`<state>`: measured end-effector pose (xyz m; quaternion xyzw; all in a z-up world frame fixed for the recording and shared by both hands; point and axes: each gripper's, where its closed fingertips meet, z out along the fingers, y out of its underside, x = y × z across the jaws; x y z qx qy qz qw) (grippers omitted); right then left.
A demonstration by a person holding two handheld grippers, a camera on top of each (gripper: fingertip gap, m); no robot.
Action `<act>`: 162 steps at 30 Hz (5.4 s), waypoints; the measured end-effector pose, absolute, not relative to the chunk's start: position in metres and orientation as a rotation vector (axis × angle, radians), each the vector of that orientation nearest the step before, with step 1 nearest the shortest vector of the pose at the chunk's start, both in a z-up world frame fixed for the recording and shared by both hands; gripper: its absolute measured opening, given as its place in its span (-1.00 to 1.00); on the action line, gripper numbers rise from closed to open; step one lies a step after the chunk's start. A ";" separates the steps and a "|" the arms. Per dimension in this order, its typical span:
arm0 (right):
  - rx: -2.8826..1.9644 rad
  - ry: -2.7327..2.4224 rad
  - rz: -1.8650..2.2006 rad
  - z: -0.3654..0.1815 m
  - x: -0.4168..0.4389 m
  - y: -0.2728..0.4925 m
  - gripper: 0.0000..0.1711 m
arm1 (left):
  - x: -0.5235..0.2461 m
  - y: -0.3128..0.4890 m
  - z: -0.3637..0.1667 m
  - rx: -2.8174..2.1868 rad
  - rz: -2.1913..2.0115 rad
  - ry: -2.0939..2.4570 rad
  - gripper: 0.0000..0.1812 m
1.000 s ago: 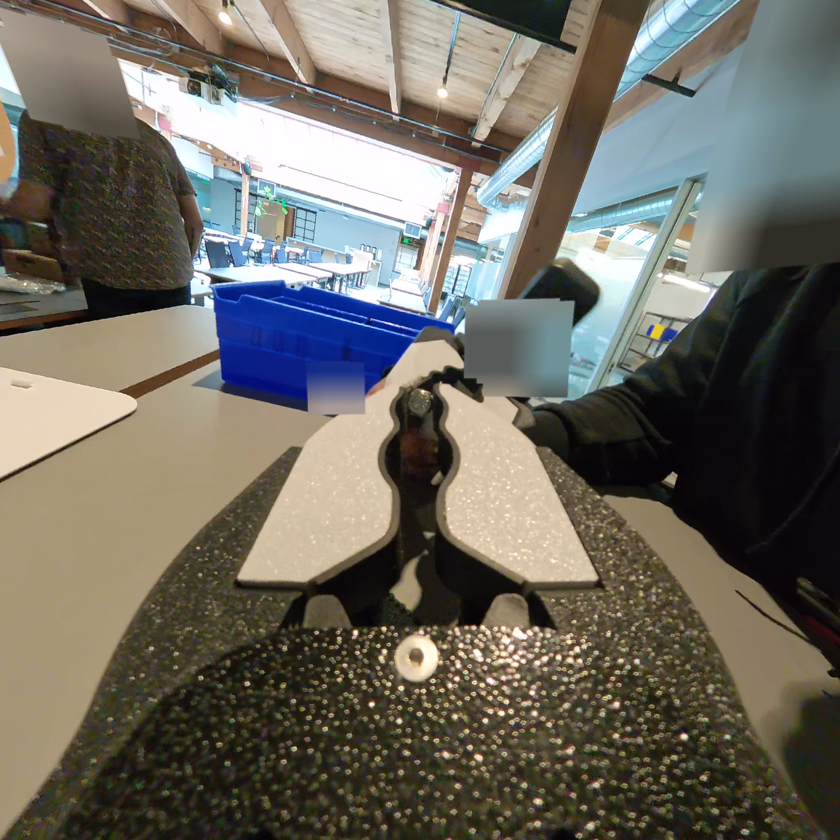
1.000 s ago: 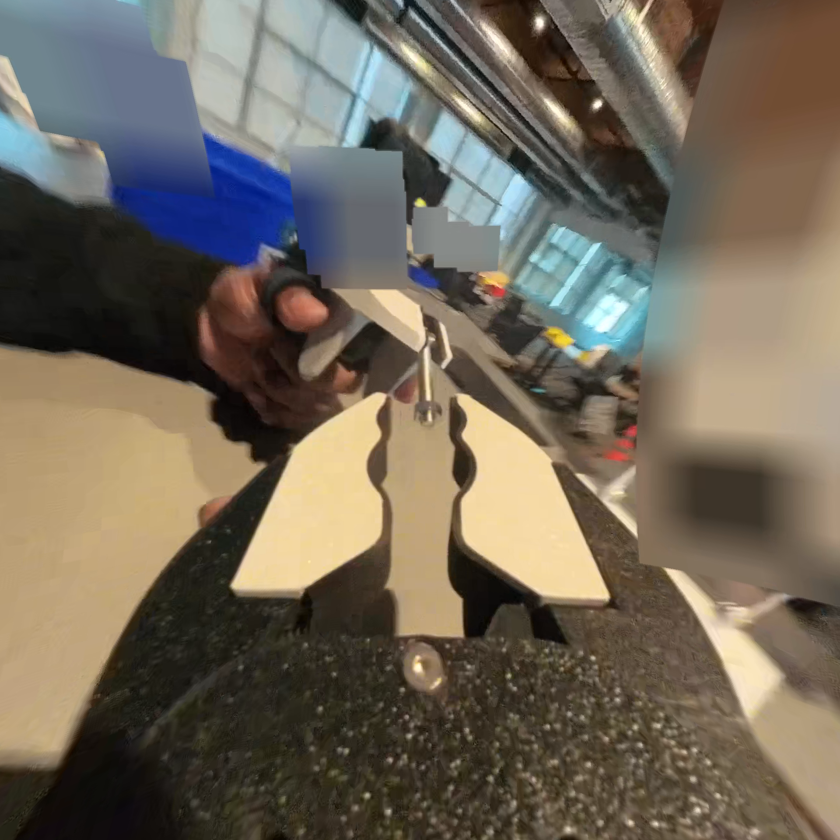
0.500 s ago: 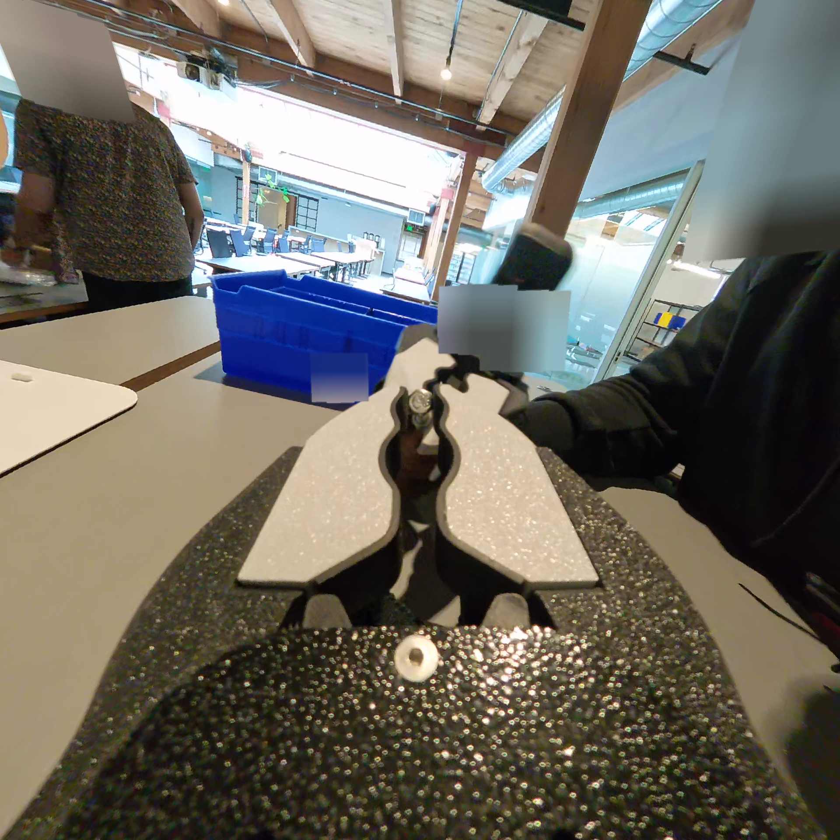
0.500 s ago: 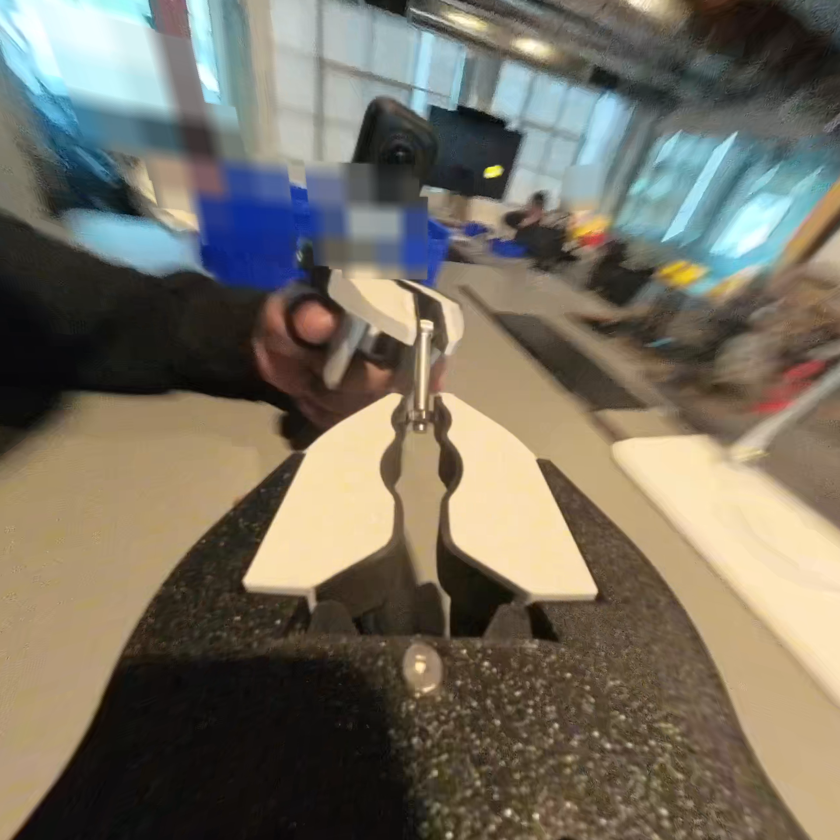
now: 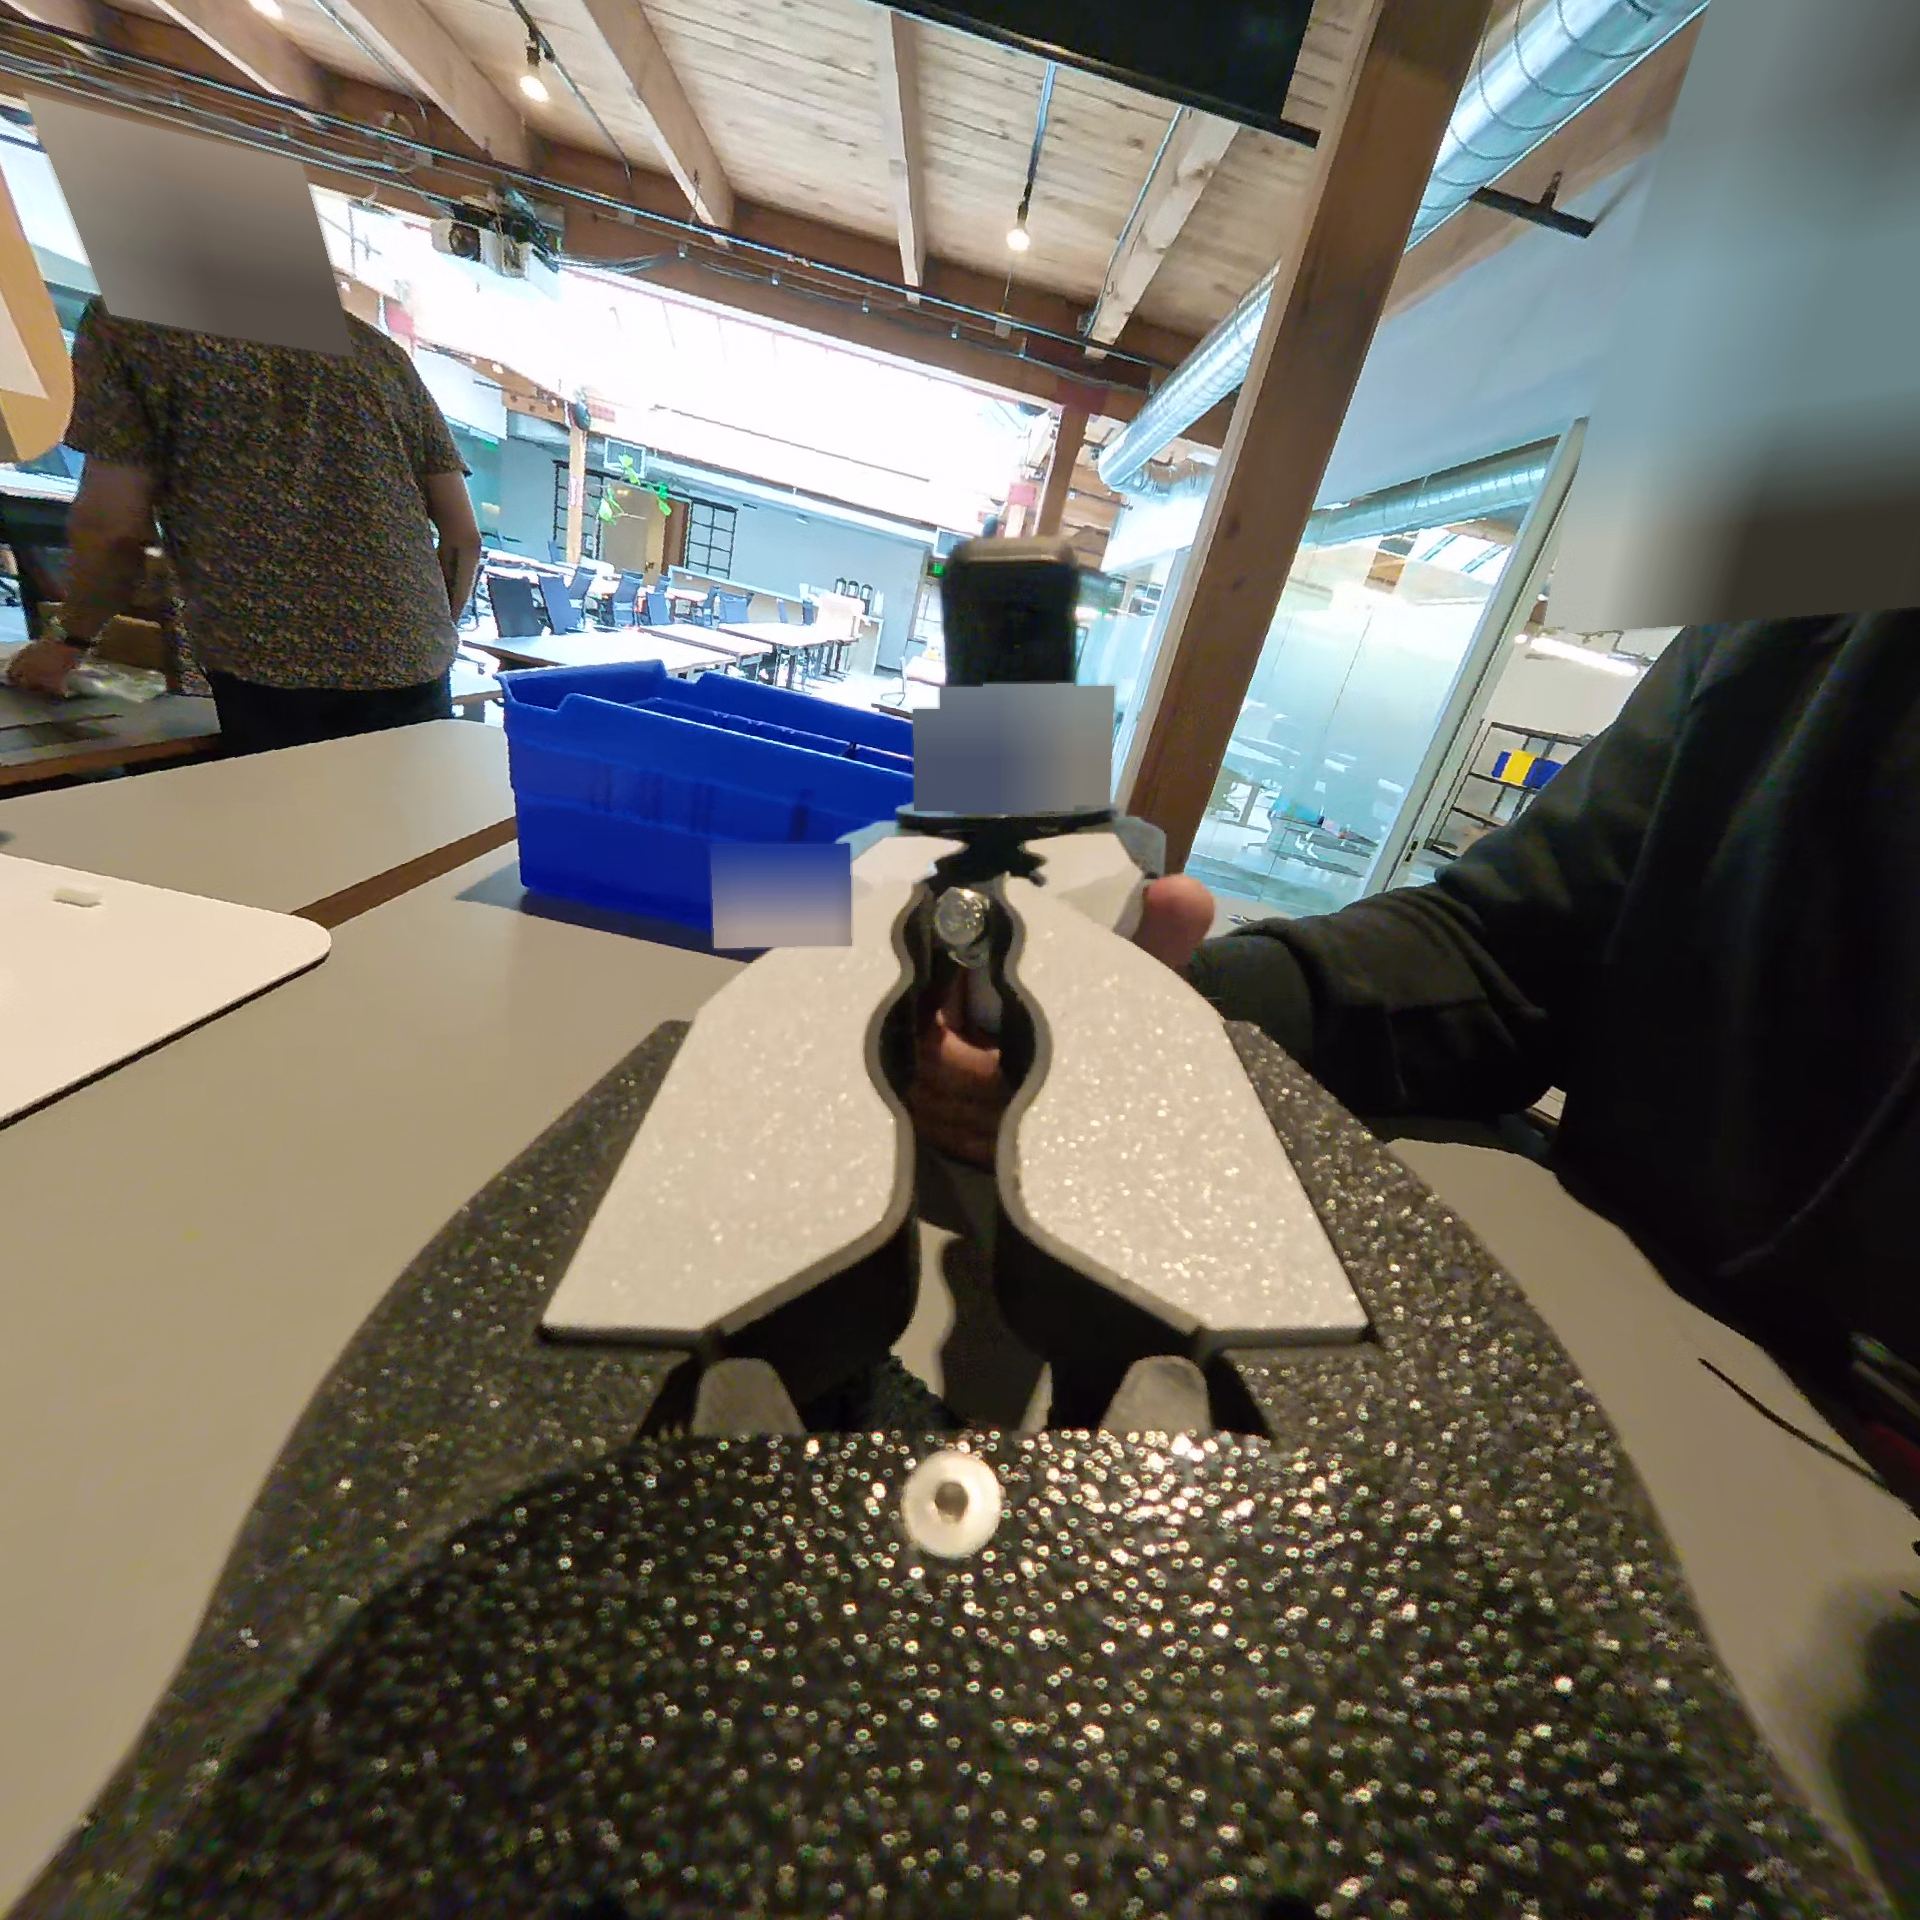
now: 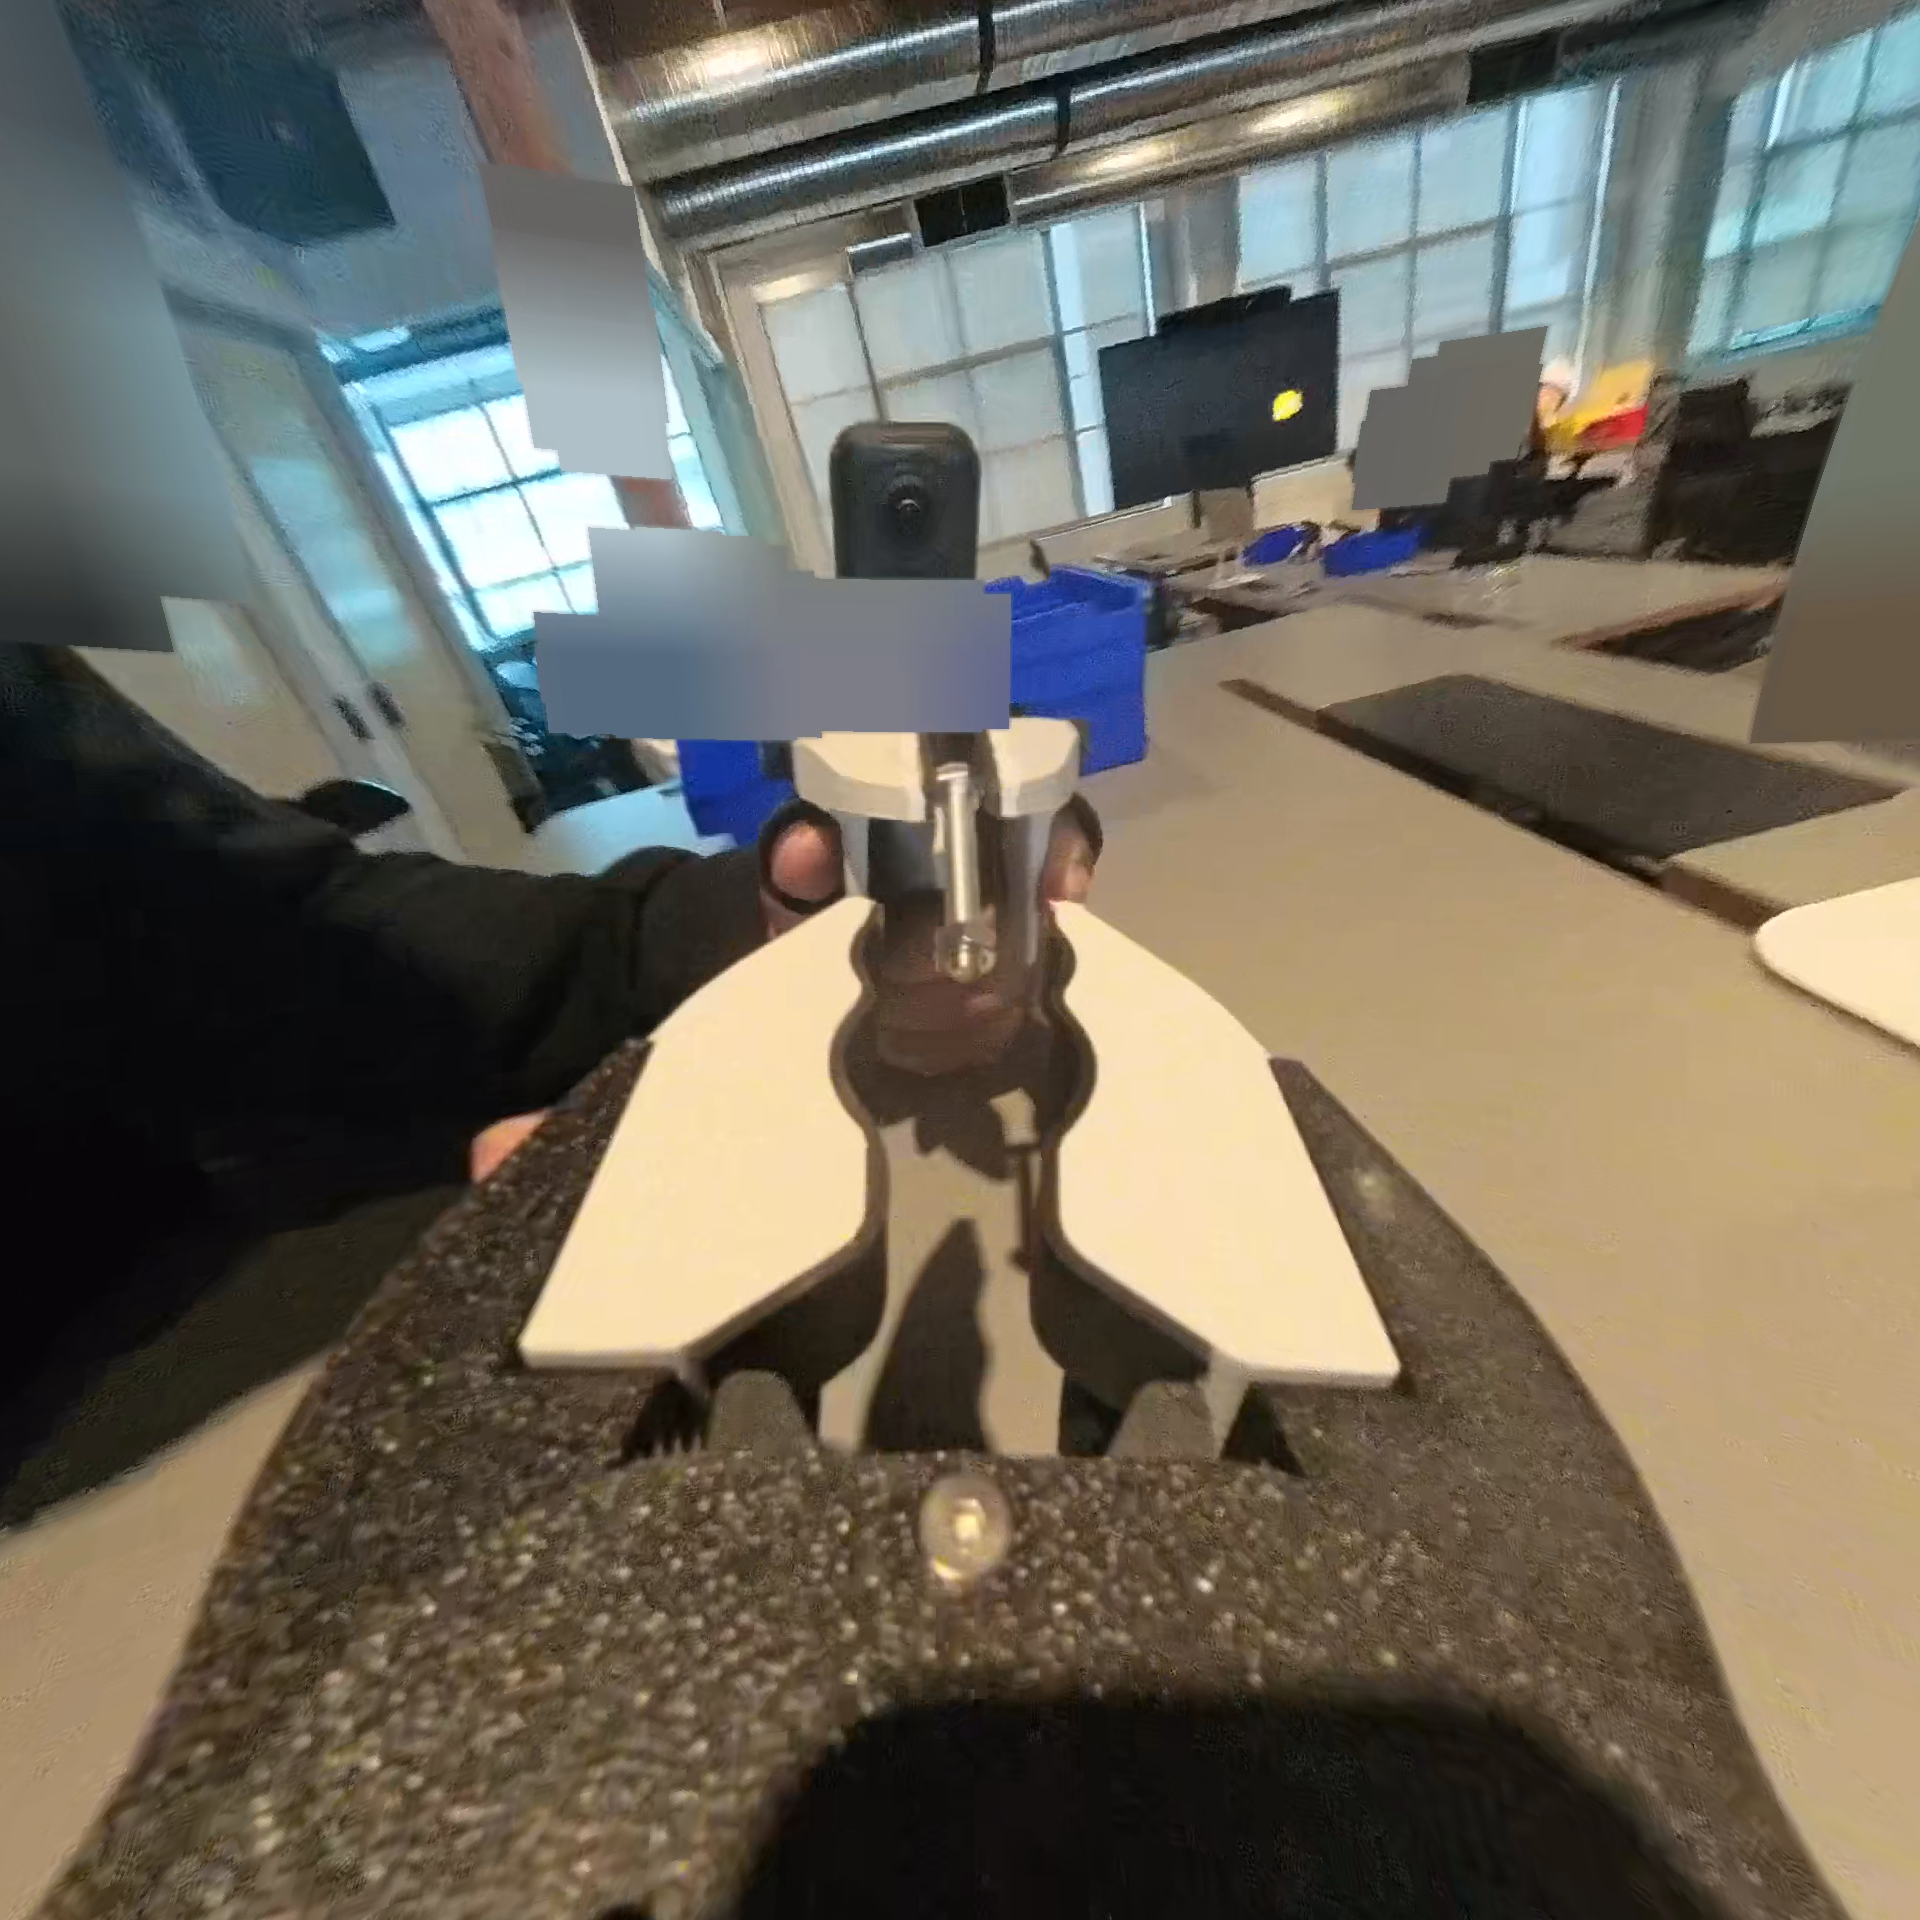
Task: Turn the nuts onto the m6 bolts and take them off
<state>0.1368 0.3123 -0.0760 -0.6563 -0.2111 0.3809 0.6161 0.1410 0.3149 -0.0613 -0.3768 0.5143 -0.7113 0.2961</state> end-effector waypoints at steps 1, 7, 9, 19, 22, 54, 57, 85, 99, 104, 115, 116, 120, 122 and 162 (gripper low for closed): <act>-1.524 -0.474 0.930 -0.077 0.136 0.312 -0.70 | 0.141 0.315 -0.061 -0.998 -1.893 1.368 -0.89; -1.529 -0.481 0.972 -0.077 0.132 0.310 -0.88 | 0.141 0.312 -0.062 -0.993 -1.895 1.384 -0.89; -1.529 -0.535 0.801 -0.080 0.135 0.312 -0.88 | 0.142 0.312 -0.063 -1.003 -1.893 1.388 -0.89; -1.330 -0.917 -0.220 -0.082 0.152 0.312 -0.86 | 0.147 0.305 -0.071 -1.037 -1.841 1.472 -0.89; -1.318 -0.920 -0.115 -0.084 0.145 0.307 -0.83 | 0.146 0.306 -0.070 -1.024 -1.843 1.463 -0.89; -1.484 -0.555 0.608 -0.078 0.150 0.314 -0.51 | 0.142 0.314 -0.061 -0.994 -1.866 1.367 -0.90; -1.507 -0.538 0.745 -0.079 0.145 0.312 -0.55 | 0.142 0.312 -0.061 -0.984 -1.872 1.371 -0.89; -1.565 -0.858 0.430 -0.101 0.149 0.300 -0.87 | 0.151 0.293 -0.089 -1.009 -1.602 1.644 -0.79; -1.572 -0.879 0.422 -0.105 0.151 0.299 -0.87 | 0.155 0.293 -0.111 -0.987 -1.351 1.781 -0.93; -1.562 -0.883 0.448 -0.105 0.150 0.298 -0.87 | 0.155 0.292 -0.114 -0.975 -1.326 1.810 -0.93; -1.559 -0.867 0.458 -0.107 0.151 0.299 -0.87 | 0.157 0.294 -0.117 -0.947 -1.262 1.819 -0.94; -1.562 -0.859 0.450 -0.106 0.153 0.300 -0.87 | 0.159 0.296 -0.116 -0.931 -1.230 1.806 -0.94; -1.557 -0.806 0.490 -0.102 0.158 0.302 -0.76 | 0.165 0.307 -0.121 -0.910 -1.062 1.772 -0.94; -1.585 -0.762 0.540 -0.101 0.162 0.304 -0.76 | 0.166 0.313 -0.125 -0.876 -0.956 1.769 -0.94; -1.699 -0.700 0.588 -0.104 0.155 0.314 -0.88 | 0.162 0.314 -0.108 -0.698 -0.879 1.675 -0.94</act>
